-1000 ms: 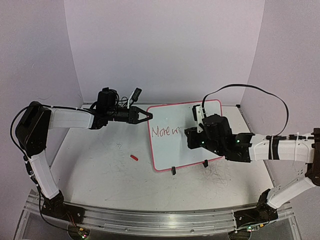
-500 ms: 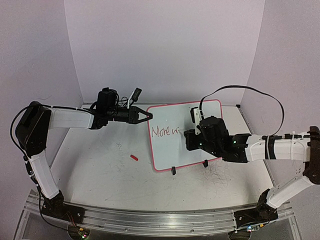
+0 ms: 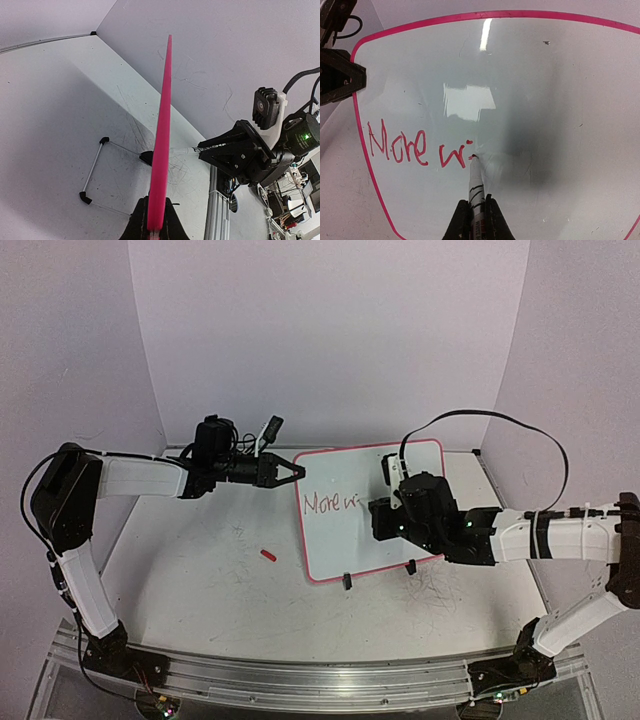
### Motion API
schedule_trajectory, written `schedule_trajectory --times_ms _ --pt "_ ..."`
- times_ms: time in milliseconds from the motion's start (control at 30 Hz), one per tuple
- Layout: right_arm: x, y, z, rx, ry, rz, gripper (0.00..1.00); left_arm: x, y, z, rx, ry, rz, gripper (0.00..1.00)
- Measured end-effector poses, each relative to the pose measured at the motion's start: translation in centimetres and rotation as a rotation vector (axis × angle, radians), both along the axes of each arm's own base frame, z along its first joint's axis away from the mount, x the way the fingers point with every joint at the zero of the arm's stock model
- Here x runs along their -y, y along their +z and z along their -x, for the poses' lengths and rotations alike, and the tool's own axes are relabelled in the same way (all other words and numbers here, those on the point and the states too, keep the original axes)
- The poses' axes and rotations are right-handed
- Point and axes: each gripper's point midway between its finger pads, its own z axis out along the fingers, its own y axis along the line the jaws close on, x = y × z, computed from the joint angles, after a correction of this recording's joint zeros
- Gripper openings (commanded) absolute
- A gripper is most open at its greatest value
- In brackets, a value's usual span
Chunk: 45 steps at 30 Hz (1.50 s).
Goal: Write a sentence on the whiteboard
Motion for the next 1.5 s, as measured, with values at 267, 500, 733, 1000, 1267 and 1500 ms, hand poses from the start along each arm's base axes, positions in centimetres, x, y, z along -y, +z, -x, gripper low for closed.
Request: schedule_trajectory --times_ms 267,500,733,1000,1267,1500 --pt "0.0 -0.1 0.0 -0.002 -0.001 0.000 0.00 0.0 0.0 0.0 -0.001 0.000 0.000 0.00" --pt "-0.1 -0.4 0.2 -0.015 -0.005 -0.012 0.00 0.0 0.0 0.0 0.000 0.000 0.000 0.00" --pt "-0.1 -0.7 0.5 -0.023 -0.003 -0.011 0.00 0.0 0.0 0.0 0.000 0.000 0.000 0.00" --pt "0.1 0.1 0.6 -0.013 -0.002 -0.025 0.00 0.0 0.0 0.0 0.000 -0.001 0.000 0.00" --pt "-0.1 2.1 -0.3 0.021 -0.010 -0.047 0.00 0.0 0.0 0.0 0.000 -0.001 0.000 0.00" --pt "0.0 2.1 -1.0 0.032 -0.027 -0.032 0.00 0.0 0.0 0.0 0.001 -0.001 0.000 0.00"
